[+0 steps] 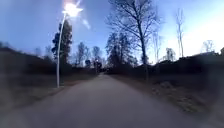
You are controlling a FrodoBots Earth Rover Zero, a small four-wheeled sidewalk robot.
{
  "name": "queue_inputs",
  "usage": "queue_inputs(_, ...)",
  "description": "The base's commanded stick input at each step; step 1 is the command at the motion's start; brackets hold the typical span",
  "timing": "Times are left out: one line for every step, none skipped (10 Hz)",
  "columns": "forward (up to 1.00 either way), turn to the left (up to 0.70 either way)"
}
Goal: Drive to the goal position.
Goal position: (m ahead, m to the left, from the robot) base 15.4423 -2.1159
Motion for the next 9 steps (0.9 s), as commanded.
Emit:
queue_inputs(1.0, 0.0)
queue_inputs(1.0, 0.0)
queue_inputs(1.0, 0.0)
queue_inputs(1.0, 0.0)
queue_inputs(1.0, 0.0)
queue_inputs(1.0, 0.0)
queue_inputs(1.0, 0.0)
queue_inputs(1.0, 0.15)
queue_inputs(1.0, 0.4)
